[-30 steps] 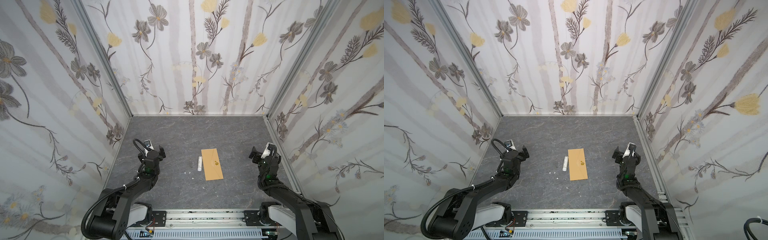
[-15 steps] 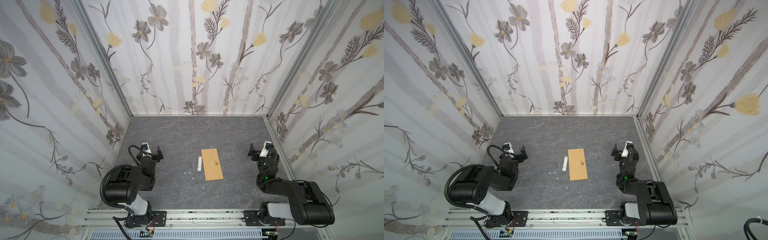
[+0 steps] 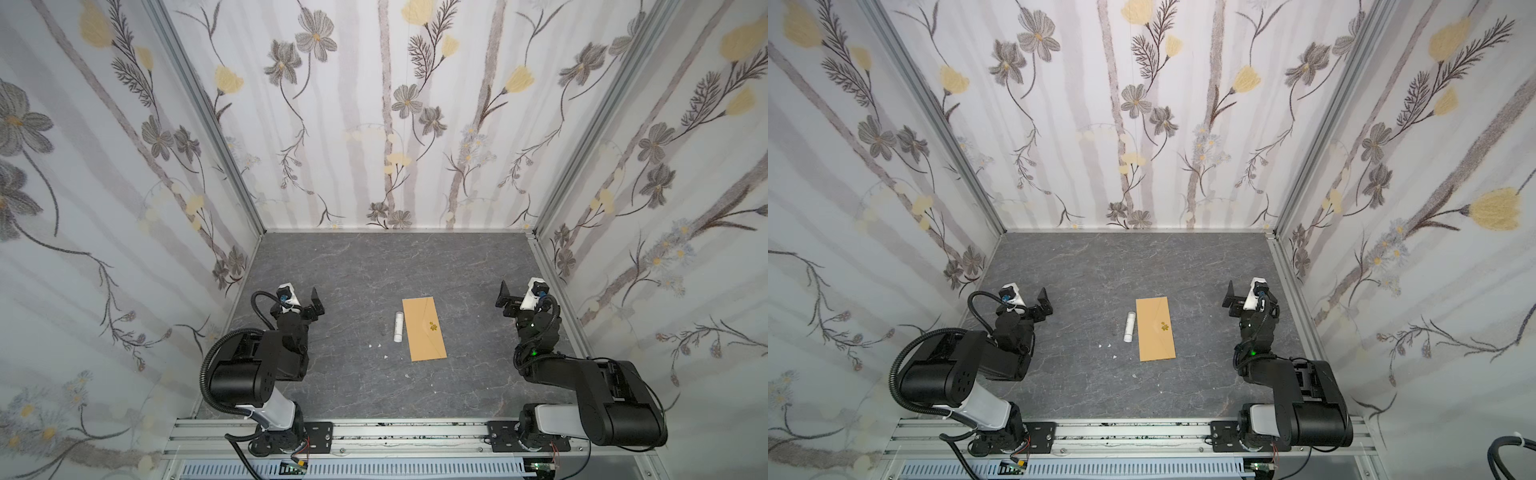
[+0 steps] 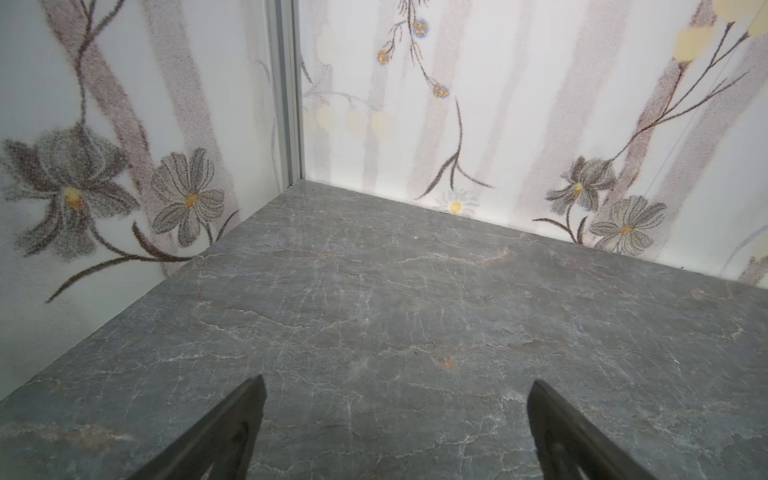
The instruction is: Place the letter into the envelope and seal it
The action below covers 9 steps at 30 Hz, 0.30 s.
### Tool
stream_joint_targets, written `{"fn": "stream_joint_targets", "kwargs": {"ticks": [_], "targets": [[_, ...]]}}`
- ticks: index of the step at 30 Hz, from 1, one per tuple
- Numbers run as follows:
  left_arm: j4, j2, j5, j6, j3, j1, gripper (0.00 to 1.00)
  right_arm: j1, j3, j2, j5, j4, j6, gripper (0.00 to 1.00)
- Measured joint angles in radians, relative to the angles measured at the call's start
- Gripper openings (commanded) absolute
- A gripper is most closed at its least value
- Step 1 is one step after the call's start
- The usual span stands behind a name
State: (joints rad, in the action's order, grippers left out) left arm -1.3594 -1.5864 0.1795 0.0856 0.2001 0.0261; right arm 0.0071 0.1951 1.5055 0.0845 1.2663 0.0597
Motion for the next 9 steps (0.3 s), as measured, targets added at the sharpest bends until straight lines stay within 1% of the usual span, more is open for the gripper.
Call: {"fn": "stream_joint_targets", "kwargs": {"ticks": [9], "targets": [[-0.001, 0.000, 0.000, 0.000, 0.000, 0.000, 1.00, 0.005, 0.010, 0.006, -0.013, -0.004, -0.009, 1.00]]}}
